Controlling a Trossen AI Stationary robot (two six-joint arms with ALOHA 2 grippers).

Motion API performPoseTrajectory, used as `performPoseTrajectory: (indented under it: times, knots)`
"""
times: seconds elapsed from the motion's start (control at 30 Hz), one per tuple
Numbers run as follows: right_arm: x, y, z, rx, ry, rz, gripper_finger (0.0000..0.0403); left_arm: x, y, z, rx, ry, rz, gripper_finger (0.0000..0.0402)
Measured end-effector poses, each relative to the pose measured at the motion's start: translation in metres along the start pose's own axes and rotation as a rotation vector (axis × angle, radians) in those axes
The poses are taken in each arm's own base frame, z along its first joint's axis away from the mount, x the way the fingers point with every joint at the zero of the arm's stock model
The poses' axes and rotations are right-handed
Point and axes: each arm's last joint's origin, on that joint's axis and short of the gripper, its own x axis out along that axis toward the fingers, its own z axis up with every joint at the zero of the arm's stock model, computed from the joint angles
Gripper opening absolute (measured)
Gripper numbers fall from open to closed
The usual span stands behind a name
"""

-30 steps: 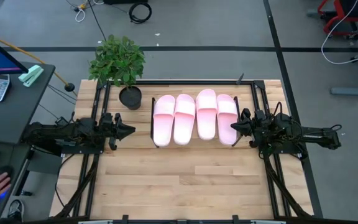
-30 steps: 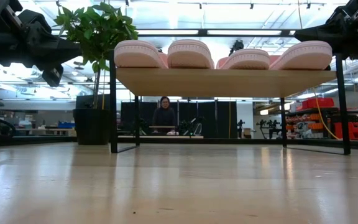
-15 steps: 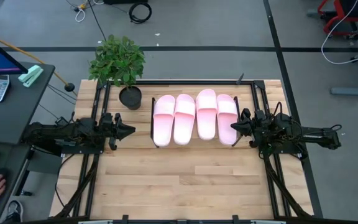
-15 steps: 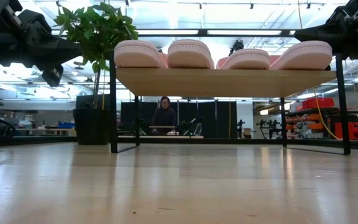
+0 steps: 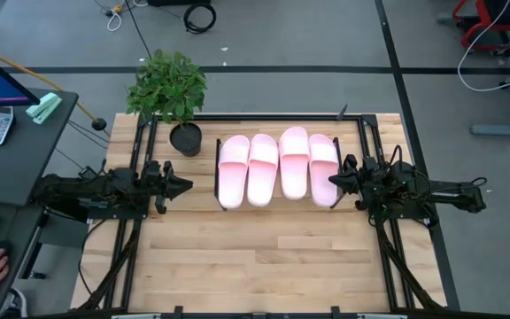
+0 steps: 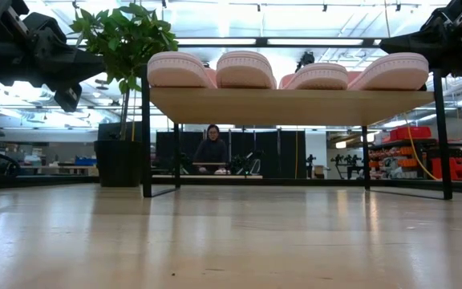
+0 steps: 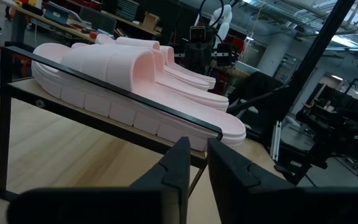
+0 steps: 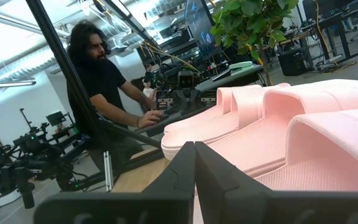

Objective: Pick and place slides into the shelf
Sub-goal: Return to Home Position

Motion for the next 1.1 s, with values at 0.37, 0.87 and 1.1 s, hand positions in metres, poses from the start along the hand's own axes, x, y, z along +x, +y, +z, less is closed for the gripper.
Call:
performPoseTrajectory:
  times: [0.37,0.87,1.1]
  knots:
    - [0.0000,0.0000,0.0000,0.000,0.000,0.000,0.0013,0.0000,0.0000,0.0000,0.001,0.000,0.000,0.0054]
    - [0.0000,0.0000,0.0000,0.000,0.000,0.000,0.0013,0.0000,0.0000,0.0000,0.001,0.000,0.000,0.0063]
    - [0.0000,0.0000,0.0000,0.000,0.000,0.000,0.0013,0.0000,0.0000,0.0000,0.000,0.000,0.000,0.0055]
